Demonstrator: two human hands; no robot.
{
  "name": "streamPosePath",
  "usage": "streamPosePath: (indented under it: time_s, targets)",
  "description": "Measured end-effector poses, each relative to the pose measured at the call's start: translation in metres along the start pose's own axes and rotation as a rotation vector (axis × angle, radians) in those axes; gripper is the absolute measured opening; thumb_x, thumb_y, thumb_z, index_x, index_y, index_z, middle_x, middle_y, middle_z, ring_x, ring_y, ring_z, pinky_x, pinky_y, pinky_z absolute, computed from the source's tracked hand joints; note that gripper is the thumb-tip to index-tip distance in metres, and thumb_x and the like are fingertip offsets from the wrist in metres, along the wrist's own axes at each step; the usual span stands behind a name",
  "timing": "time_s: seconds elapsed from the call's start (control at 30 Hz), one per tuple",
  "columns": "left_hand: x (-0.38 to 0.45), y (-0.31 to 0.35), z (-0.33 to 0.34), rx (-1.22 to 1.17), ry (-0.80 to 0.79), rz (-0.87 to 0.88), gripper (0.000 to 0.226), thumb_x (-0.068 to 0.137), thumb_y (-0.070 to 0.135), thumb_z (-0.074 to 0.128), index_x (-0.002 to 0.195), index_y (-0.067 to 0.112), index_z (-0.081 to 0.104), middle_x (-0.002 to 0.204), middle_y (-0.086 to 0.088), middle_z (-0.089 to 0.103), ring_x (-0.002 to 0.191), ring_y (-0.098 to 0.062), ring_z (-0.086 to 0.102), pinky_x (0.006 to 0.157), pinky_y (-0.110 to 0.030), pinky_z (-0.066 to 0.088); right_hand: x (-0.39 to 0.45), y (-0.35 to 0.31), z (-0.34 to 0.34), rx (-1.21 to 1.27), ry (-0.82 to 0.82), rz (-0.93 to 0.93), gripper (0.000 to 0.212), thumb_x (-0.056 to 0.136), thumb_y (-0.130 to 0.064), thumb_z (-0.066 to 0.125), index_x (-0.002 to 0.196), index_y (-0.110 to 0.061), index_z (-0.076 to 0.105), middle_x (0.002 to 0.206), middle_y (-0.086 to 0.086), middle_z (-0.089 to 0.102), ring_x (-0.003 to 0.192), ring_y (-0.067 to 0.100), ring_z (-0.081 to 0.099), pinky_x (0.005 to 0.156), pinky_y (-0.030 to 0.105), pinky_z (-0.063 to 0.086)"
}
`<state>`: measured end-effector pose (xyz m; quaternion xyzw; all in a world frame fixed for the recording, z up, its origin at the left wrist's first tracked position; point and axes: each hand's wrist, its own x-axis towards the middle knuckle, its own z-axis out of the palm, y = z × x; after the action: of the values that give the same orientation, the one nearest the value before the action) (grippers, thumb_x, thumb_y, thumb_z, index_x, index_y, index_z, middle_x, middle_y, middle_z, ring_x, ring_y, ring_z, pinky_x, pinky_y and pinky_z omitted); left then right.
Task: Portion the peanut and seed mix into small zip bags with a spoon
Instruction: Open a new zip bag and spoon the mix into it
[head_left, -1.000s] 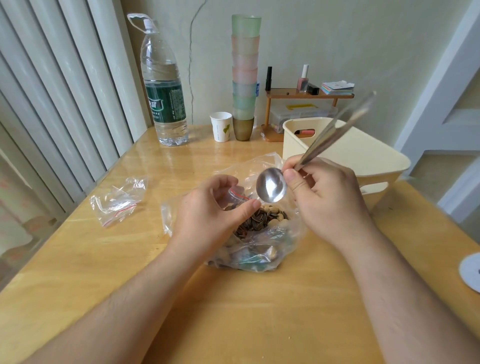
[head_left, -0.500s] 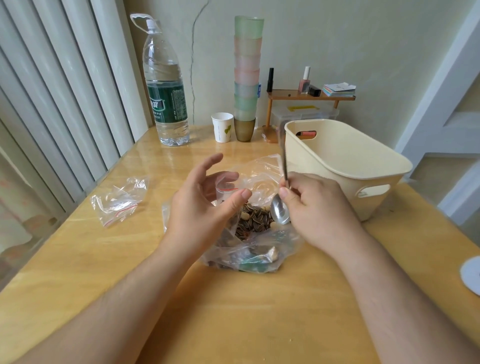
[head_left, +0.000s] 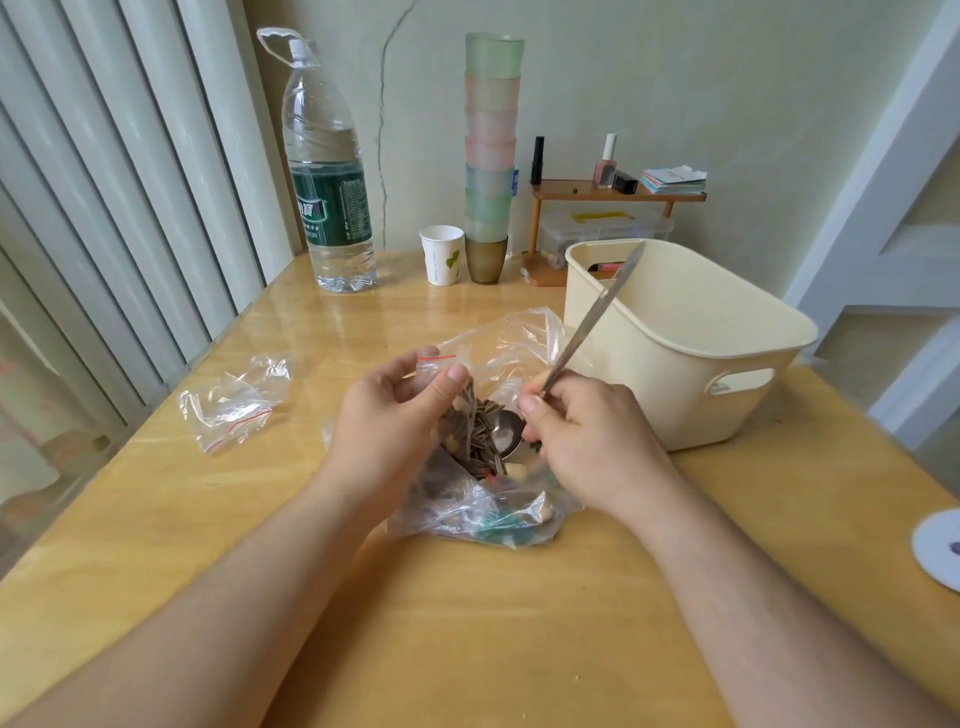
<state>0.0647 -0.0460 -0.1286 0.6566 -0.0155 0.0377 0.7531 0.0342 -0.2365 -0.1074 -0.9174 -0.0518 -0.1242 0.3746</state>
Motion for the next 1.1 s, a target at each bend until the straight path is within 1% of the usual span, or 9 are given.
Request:
streamPosePath:
  time_s: [0.07, 0.13, 0.3, 0.47, 0.67, 0.77, 0.83, 0.97, 1.1]
  targets:
    - [0.001, 0.003, -0.002, -0.040, 0.019, 0.030, 0.066, 0.081, 0.032, 0.082, 0.138, 0.008, 0.060, 0.107, -0.008, 0.080, 0.099, -0.017, 0.077, 0.093, -0.035, 0.060, 0.001, 0.000, -0.001, 0.027, 0.024, 0.032, 0.014, 0.103, -0.031, 0.057, 0.092, -0.034, 0.066, 0.080, -0.010, 0.075, 0.080, 0.013, 0.071, 0.085, 0.033, 0.057]
    - [0.002, 0.006, -0.003, -0.018, 0.028, 0.070, 0.061, 0.085, 0.028, 0.082, 0.140, 0.014, 0.059, 0.104, -0.002, 0.081, 0.097, -0.012, 0.076, 0.089, -0.025, 0.054, 0.003, 0.000, -0.006, 0.060, 0.067, 0.060, 0.015, 0.104, -0.030, 0.057, 0.096, -0.029, 0.069, 0.078, -0.010, 0.075, 0.076, 0.012, 0.071, 0.083, 0.035, 0.058]
    - [0.000, 0.009, -0.005, -0.047, 0.032, 0.123, 0.053, 0.084, 0.013, 0.081, 0.131, 0.016, 0.058, 0.104, -0.004, 0.081, 0.092, -0.011, 0.075, 0.079, -0.016, 0.055, 0.007, 0.002, -0.021, 0.137, 0.188, 0.056, 0.019, 0.104, -0.030, 0.057, 0.088, -0.031, 0.066, 0.074, -0.013, 0.072, 0.063, 0.010, 0.070, 0.076, 0.042, 0.061]
    - [-0.001, 0.003, -0.005, 0.060, -0.019, 0.128, 0.051, 0.084, 0.005, 0.082, 0.129, 0.010, 0.058, 0.111, -0.003, 0.080, 0.090, -0.009, 0.076, 0.074, -0.018, 0.057, 0.007, 0.000, -0.035, 0.228, 0.303, 0.056, 0.022, 0.104, -0.025, 0.058, 0.083, -0.027, 0.065, 0.073, -0.007, 0.071, 0.056, 0.014, 0.068, 0.070, 0.048, 0.062]
    - [-0.007, -0.009, 0.001, 0.294, -0.110, 0.145, 0.058, 0.075, 0.023, 0.091, 0.126, 0.026, 0.063, 0.114, 0.013, 0.078, 0.107, -0.010, 0.075, 0.100, -0.039, 0.058, 0.003, -0.003, -0.040, 0.261, 0.411, -0.093, 0.017, 0.104, -0.030, 0.056, 0.089, -0.031, 0.065, 0.076, -0.008, 0.072, 0.063, 0.014, 0.071, 0.070, 0.053, 0.060]
    - [-0.009, -0.011, 0.004, 0.392, -0.102, 0.198, 0.060, 0.076, 0.026, 0.093, 0.128, 0.031, 0.064, 0.114, 0.018, 0.077, 0.115, 0.003, 0.068, 0.105, -0.034, 0.054, 0.000, -0.005, -0.035, 0.237, 0.408, -0.214, 0.015, 0.104, -0.031, 0.056, 0.092, -0.031, 0.066, 0.074, -0.007, 0.071, 0.066, 0.015, 0.072, 0.069, 0.052, 0.060]
    - [-0.010, -0.010, 0.005, 0.402, -0.093, 0.218, 0.061, 0.075, 0.027, 0.094, 0.129, 0.030, 0.065, 0.115, 0.018, 0.077, 0.117, 0.007, 0.065, 0.107, -0.030, 0.051, -0.002, -0.008, -0.031, 0.177, 0.396, -0.314, 0.014, 0.104, -0.028, 0.057, 0.095, -0.030, 0.068, 0.071, -0.005, 0.069, 0.066, 0.016, 0.071, 0.067, 0.048, 0.059]
    - [-0.011, -0.009, 0.008, 0.352, -0.088, 0.232, 0.060, 0.077, 0.021, 0.093, 0.130, 0.025, 0.066, 0.114, 0.016, 0.078, 0.116, 0.000, 0.069, 0.110, -0.039, 0.051, -0.005, -0.011, -0.025, -0.024, 0.416, -0.536, 0.017, 0.103, -0.017, 0.059, 0.097, -0.012, 0.074, 0.081, -0.019, 0.066, 0.069, 0.017, 0.070, 0.066, 0.035, 0.054]
    - [-0.011, -0.008, 0.009, 0.311, -0.079, 0.225, 0.052, 0.080, 0.018, 0.091, 0.122, 0.033, 0.065, 0.112, 0.016, 0.079, 0.112, -0.003, 0.072, 0.107, -0.042, 0.053, -0.004, -0.009, -0.022, -0.034, 0.392, -0.569, 0.014, 0.104, -0.017, 0.059, 0.103, -0.014, 0.072, 0.082, -0.004, 0.066, 0.072, 0.018, 0.066, 0.067, 0.039, 0.052]
